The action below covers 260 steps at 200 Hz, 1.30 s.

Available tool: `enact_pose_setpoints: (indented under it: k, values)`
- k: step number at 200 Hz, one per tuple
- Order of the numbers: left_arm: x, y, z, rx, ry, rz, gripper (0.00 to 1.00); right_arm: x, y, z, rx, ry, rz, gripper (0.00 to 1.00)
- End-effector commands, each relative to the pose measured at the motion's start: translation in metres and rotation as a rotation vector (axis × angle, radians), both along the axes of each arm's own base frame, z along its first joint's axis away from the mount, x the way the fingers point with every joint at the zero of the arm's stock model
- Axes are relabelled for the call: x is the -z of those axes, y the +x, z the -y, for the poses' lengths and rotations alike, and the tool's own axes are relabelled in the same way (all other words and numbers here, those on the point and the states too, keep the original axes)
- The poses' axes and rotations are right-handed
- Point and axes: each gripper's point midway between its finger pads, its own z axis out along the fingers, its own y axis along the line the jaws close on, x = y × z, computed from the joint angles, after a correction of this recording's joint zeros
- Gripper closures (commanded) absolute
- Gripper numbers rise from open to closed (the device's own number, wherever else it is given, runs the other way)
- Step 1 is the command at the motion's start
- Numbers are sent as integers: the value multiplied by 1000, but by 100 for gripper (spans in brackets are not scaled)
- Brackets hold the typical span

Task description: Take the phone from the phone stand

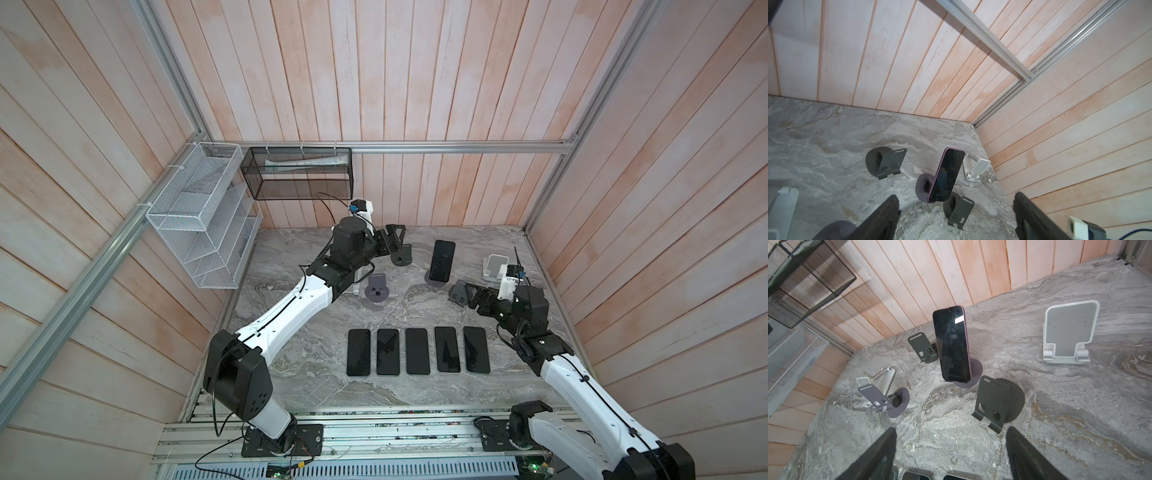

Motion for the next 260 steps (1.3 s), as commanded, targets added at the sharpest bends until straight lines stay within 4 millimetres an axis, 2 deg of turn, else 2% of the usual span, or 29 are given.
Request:
enact_pose_setpoints:
  k: [1,28,58,72,94,122,151,173,212,260]
  values:
    - [-5,3,11,-26,93,36,12,-11,1,1,-20,43,31,16]
    - [-3,1,32,-4,154,39,10,-5,1,0,-41,52,16,14]
    - [-8,10,34,-17,242,49,4,-6,5,1,-76,57,-19,14]
    - [2,13,45,16,260,46,0,-1,5,5,-48,56,-26,13]
    - [21,23,58,56,341,-2,0,-7,5,8,-44,40,-29,13]
    - [59,24,85,115,388,-61,0,-2,1,17,4,33,-11,12]
    - [68,35,92,61,451,-76,0,-8,3,30,67,0,1,10]
    - [85,42,112,70,454,-95,0,-3,3,36,96,14,10,9]
    - [98,54,139,74,471,-88,0,-2,4,43,123,23,7,9]
    - [134,59,161,74,435,-105,0,-6,-2,50,152,32,29,9]
